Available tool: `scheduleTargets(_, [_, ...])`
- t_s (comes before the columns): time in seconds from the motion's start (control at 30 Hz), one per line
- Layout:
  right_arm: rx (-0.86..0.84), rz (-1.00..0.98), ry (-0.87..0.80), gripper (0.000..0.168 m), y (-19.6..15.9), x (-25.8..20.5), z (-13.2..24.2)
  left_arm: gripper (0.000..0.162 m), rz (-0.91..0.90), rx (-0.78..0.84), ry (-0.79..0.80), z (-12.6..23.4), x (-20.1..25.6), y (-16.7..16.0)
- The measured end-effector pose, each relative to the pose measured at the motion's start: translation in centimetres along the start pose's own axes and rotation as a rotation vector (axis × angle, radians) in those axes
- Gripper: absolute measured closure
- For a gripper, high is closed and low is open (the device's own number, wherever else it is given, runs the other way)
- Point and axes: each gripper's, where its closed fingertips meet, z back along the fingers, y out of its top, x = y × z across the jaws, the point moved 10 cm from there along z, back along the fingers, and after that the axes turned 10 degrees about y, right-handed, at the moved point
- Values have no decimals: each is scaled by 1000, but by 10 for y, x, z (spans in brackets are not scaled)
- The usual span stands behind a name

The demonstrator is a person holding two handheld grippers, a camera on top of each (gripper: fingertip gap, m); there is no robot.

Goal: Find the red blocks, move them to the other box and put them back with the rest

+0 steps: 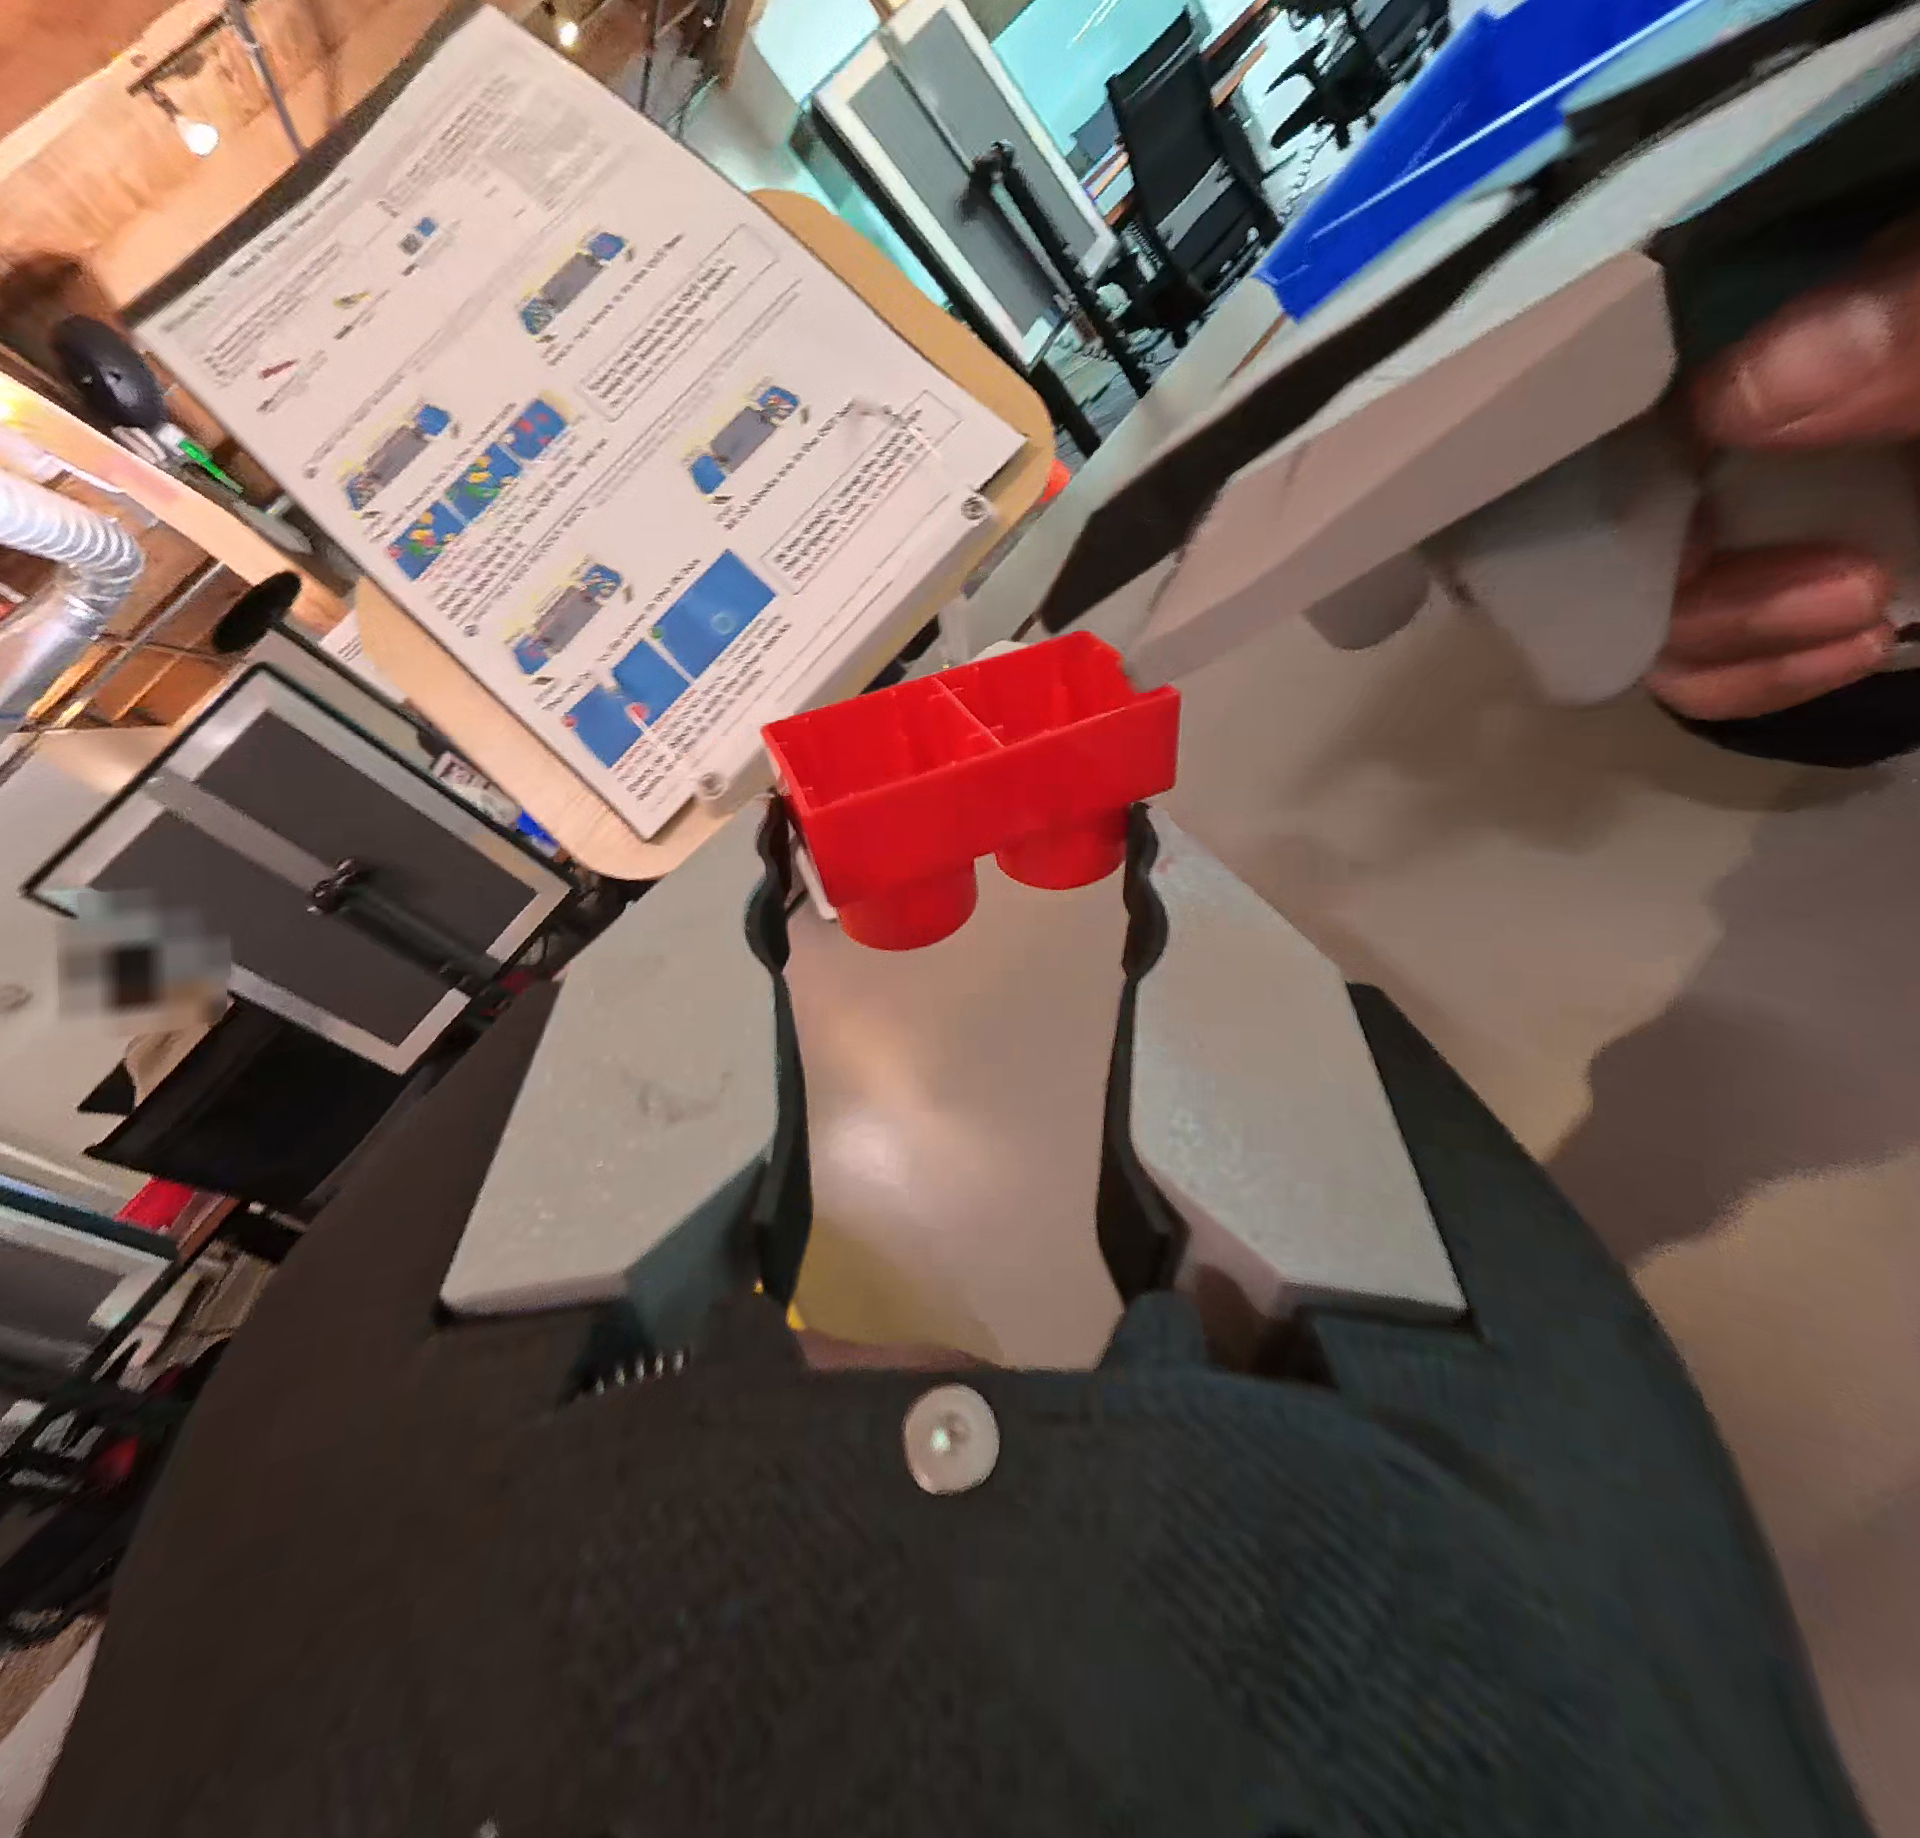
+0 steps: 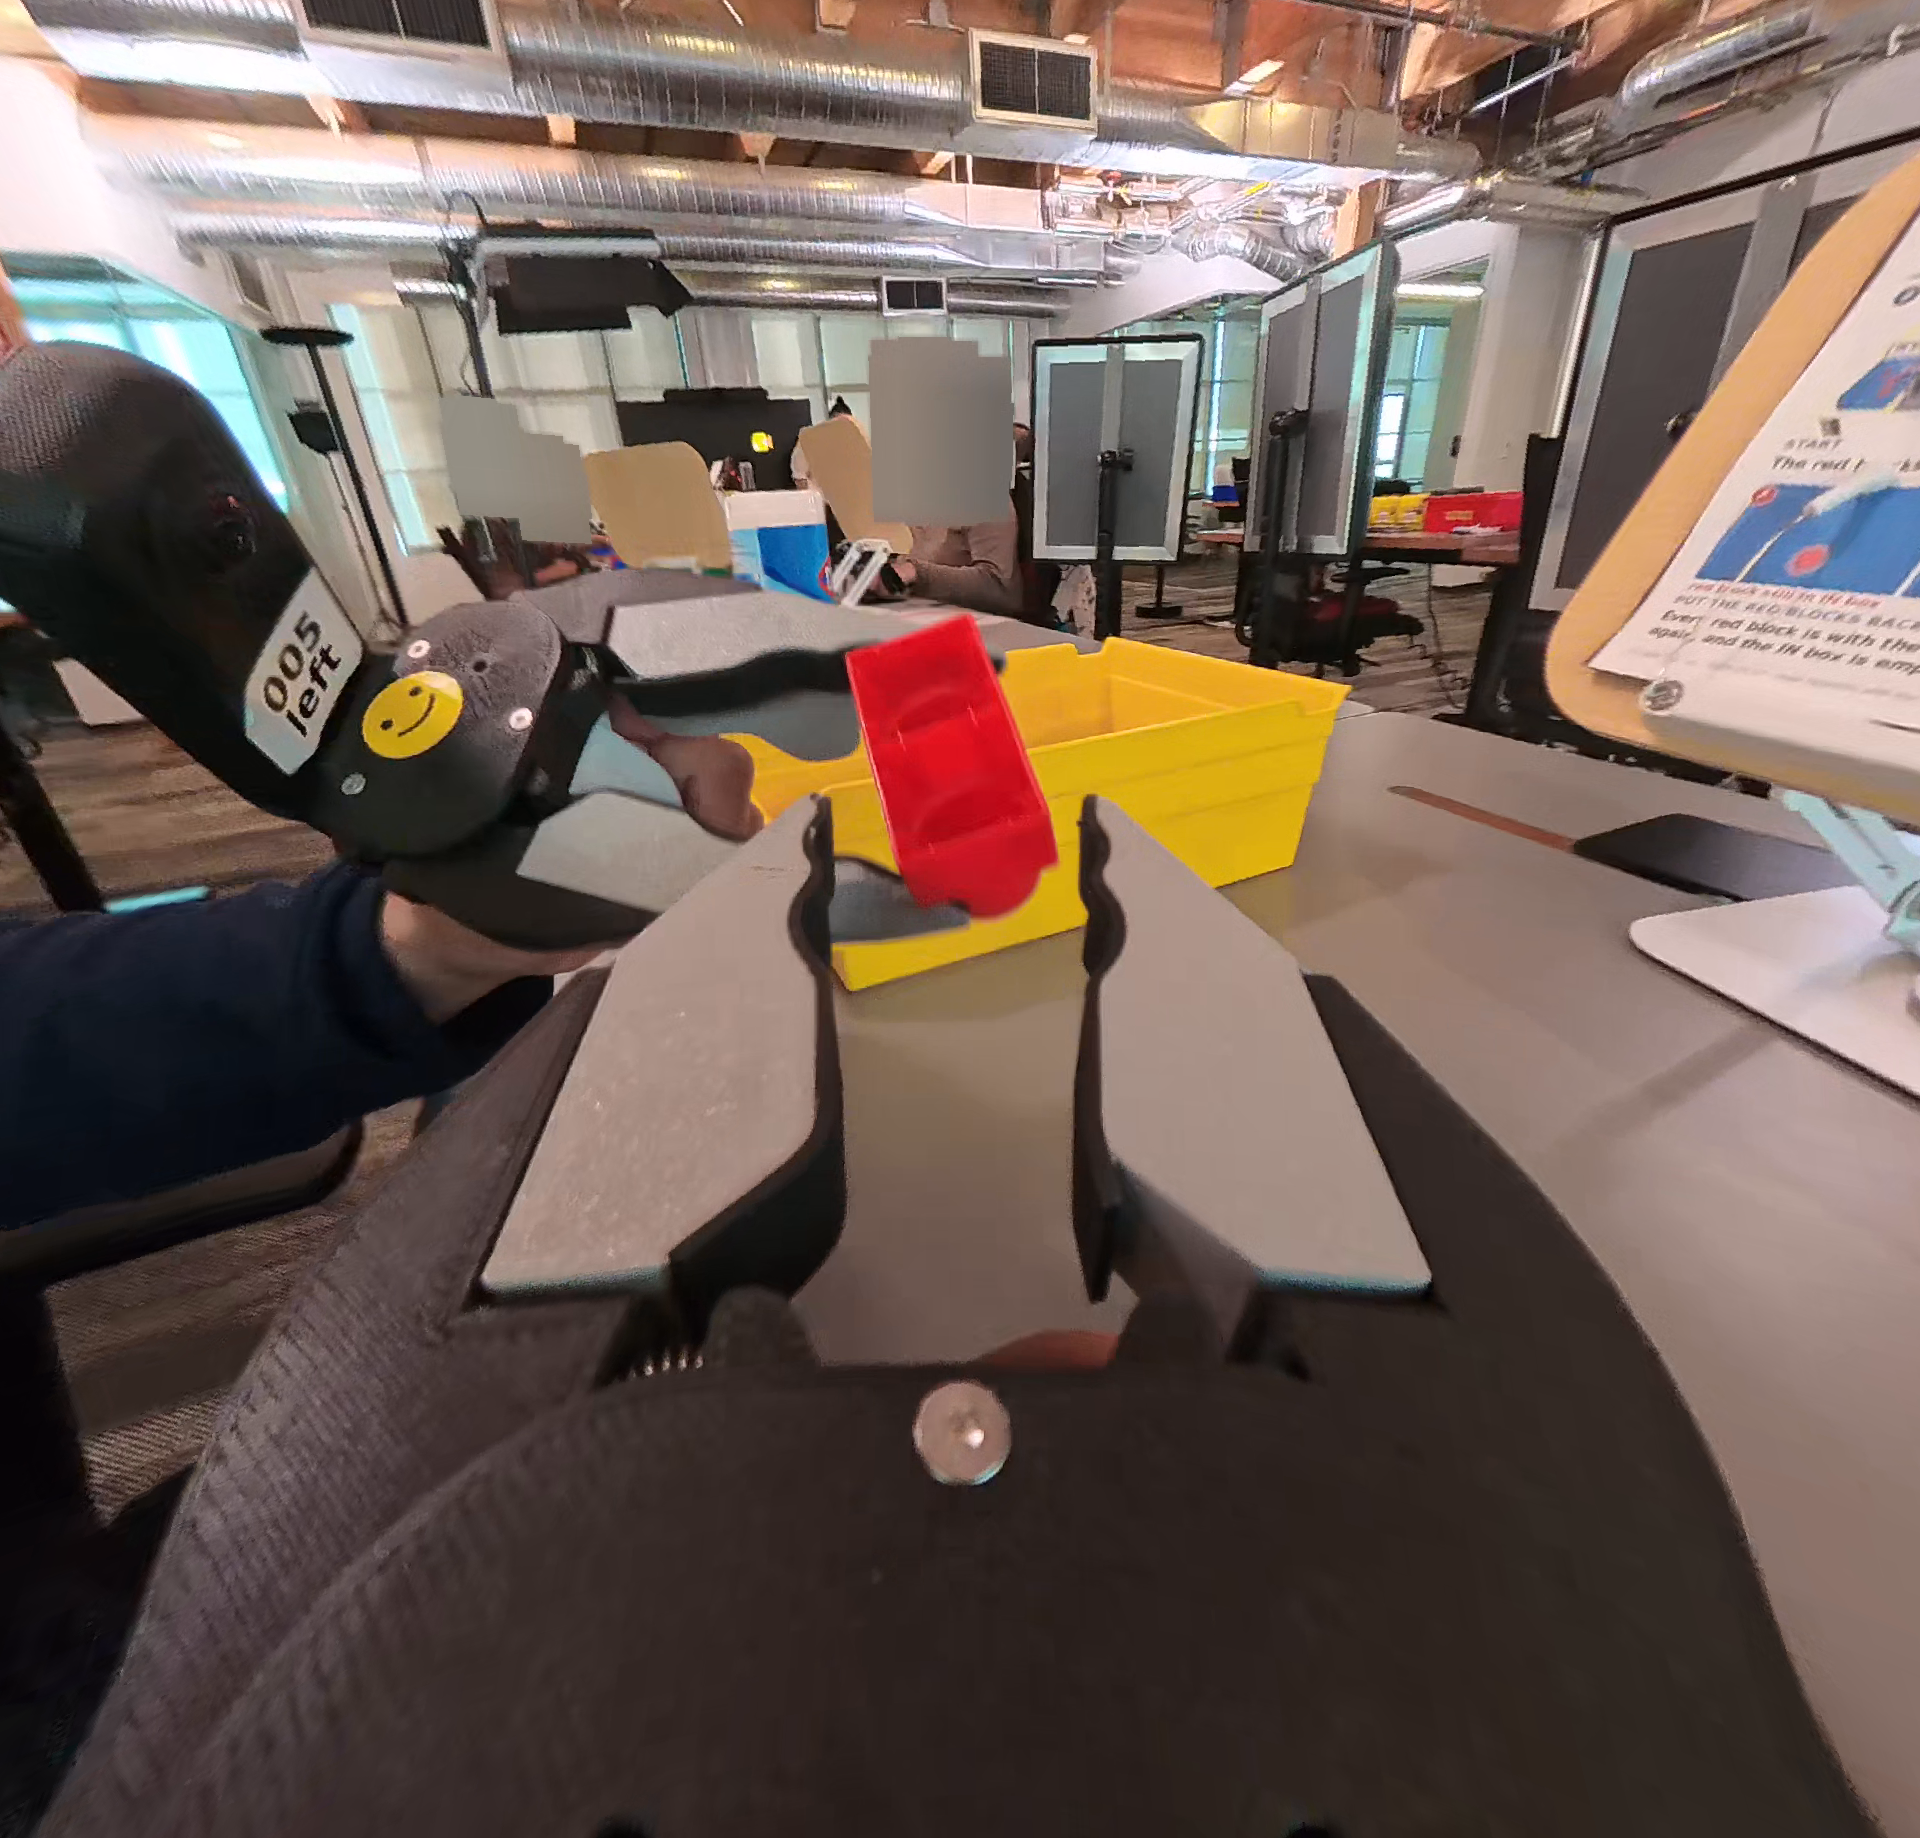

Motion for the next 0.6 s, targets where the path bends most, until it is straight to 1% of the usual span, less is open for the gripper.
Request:
scheduleTargets(0.07, [-35,32,-11,123,-2,-2,-2,99,-17,25,-2,-2,12,-5])
scheduleTargets(0.17, [-150,84,-80,126,-9,-1,-7,99,-42,74,24,-1,26,-11])
scheduleTargets(0.27, [-222,153,-97,128,-14,-5,-14,99,-107,83,33,0,32,-11])
scheduleTargets(0.37, [-306,207,-144,131,-19,-6,-18,99,-84,50,4,-4,34,-18])
scheduleTargets(0.47, [-354,236,-176,133,-21,-6,-20,100,-26,22,-19,-5,35,-22])
scheduleTargets(0.5, [-365,254,-205,133,-21,-6,-21,106,-21,17,-11,-5,35,-24])
scheduleTargets(0.53, [-372,283,-255,133,-21,-5,-19,118,-22,18,14,-4,34,-26])
scheduleTargets(0.6, [-375,330,-376,133,-18,-1,-13,123,-23,27,91,-3,29,-30])
